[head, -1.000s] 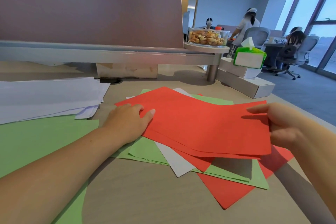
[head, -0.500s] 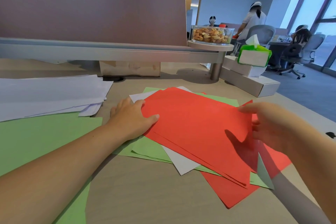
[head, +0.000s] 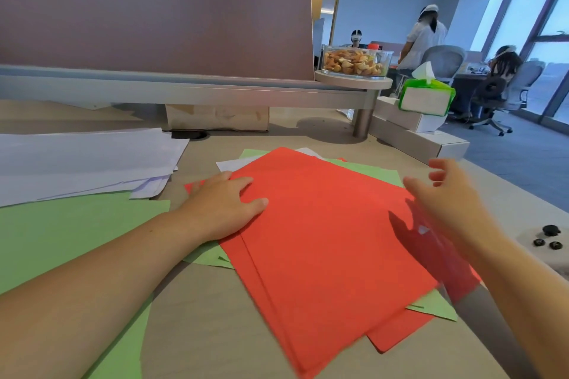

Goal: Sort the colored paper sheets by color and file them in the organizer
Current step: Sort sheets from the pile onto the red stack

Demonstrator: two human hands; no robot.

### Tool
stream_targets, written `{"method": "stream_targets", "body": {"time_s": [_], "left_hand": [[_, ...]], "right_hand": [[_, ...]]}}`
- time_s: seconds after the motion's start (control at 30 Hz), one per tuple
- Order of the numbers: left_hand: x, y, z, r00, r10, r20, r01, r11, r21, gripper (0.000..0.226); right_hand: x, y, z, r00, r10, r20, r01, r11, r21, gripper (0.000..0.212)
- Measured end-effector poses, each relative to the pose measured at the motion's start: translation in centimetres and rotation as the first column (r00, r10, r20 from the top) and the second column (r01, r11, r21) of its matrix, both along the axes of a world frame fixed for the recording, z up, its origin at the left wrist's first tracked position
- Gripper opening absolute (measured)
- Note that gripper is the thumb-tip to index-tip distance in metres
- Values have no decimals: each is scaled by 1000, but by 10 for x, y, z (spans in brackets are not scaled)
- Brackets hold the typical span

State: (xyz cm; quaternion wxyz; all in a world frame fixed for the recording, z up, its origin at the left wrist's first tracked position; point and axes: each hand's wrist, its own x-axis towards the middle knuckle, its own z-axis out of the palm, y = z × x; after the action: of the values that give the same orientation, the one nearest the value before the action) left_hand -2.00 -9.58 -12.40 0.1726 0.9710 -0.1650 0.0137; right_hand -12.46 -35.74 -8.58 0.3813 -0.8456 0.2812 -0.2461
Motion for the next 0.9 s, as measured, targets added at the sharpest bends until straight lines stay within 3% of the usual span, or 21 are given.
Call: {"method": "stream_targets", "body": {"time_s": [0.1,0.17,0.23,0.33,0.43,0.57,0.63,0.7,0.77,0.83,0.9], "left_hand": [[-4,-3,2,994,-66,85,71,995,-63,61],[-5,-2,5,980,44,196,-53,998,42,57],[-8,-2,9,965,105,241,-141,980,138,49],[-10,-5,6,981,109,163,-134,979,152,56],[-8,-7,1,995,93,47,-99,986,133,58],[-3,-7,-2,994,113,1,-113,993,38,64],[1,-4,-4,985,170,13,-170,985,-16,63],[2,-2,-3,978,206,18,-206,979,4,59],[2,-1,-1,983,181,25,-179,983,-46,53],[0,-2,3,991,129,38,-122,980,-156,47],[-4,-4,6,995,97,33,-85,961,-263,45]], "right_hand": [[2,-1,-13,974,201,-105,-206,978,-45,52],[2,1,-20,910,273,-313,-340,923,-182,49],[2,1,-18,886,254,-389,-388,866,-317,37],[2,2,-5,929,242,-281,-322,901,-291,40],[1,7,-6,940,259,-220,-319,896,-308,29],[-4,17,-13,797,317,-515,-541,754,-372,44],[-7,19,-5,779,347,-522,-574,730,-371,37],[-9,19,6,818,402,-412,-530,804,-269,40],[-8,17,10,880,441,-177,-432,897,89,29],[-5,14,7,942,334,-15,-295,853,431,16],[-3,6,6,974,225,3,-179,765,619,11]]}}
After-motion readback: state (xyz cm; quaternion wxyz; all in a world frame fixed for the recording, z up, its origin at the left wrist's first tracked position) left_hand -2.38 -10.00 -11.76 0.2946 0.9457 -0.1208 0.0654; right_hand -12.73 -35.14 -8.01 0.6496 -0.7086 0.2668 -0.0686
